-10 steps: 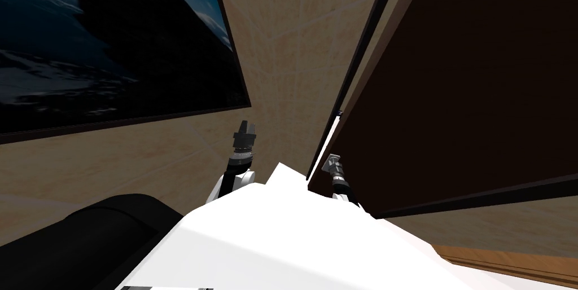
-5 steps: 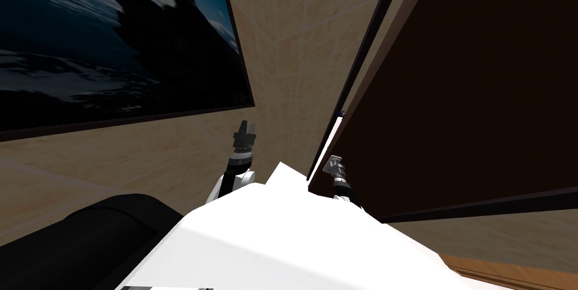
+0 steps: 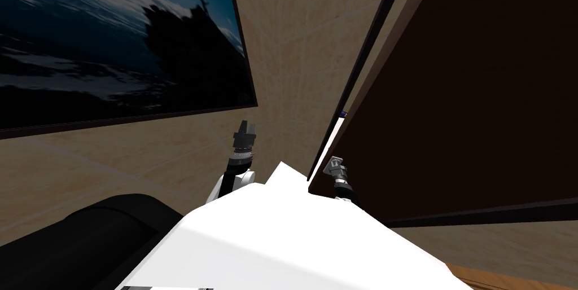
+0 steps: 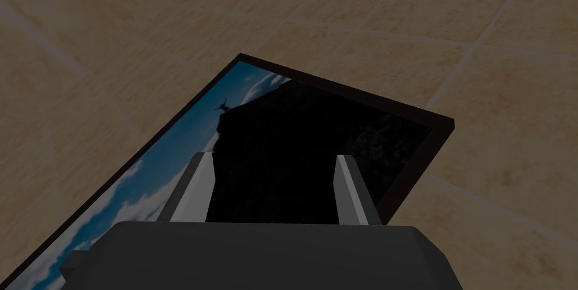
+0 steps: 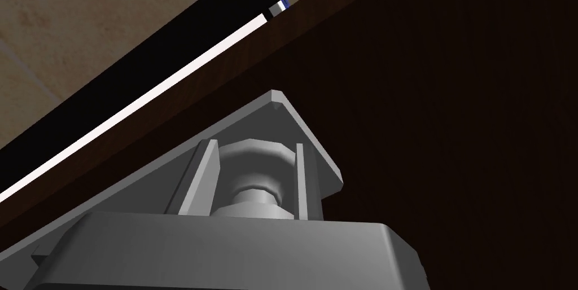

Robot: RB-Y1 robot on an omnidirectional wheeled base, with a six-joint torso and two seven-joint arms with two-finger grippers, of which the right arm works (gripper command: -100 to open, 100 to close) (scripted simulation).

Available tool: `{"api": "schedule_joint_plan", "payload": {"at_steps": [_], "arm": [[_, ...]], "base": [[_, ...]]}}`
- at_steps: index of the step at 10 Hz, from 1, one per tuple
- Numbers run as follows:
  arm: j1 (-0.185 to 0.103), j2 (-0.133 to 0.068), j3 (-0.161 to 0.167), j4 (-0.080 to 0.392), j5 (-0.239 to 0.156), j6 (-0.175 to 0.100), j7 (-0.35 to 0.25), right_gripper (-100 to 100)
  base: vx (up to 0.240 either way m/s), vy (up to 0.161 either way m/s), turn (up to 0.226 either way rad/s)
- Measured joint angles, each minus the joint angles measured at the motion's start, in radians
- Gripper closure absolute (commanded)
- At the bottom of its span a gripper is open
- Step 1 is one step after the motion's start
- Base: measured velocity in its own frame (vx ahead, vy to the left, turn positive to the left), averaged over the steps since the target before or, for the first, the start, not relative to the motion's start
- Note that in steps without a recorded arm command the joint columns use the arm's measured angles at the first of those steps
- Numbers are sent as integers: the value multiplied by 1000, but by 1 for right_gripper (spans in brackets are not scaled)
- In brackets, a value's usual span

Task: Pull the door open

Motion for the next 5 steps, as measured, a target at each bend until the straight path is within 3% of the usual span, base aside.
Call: {"api": "schedule_joint_plan", "payload": {"at_steps": [5], "arm": [[26,-7,4,-25,-49,-7,-124,100]], "base": [[-18,-17,58]]}}
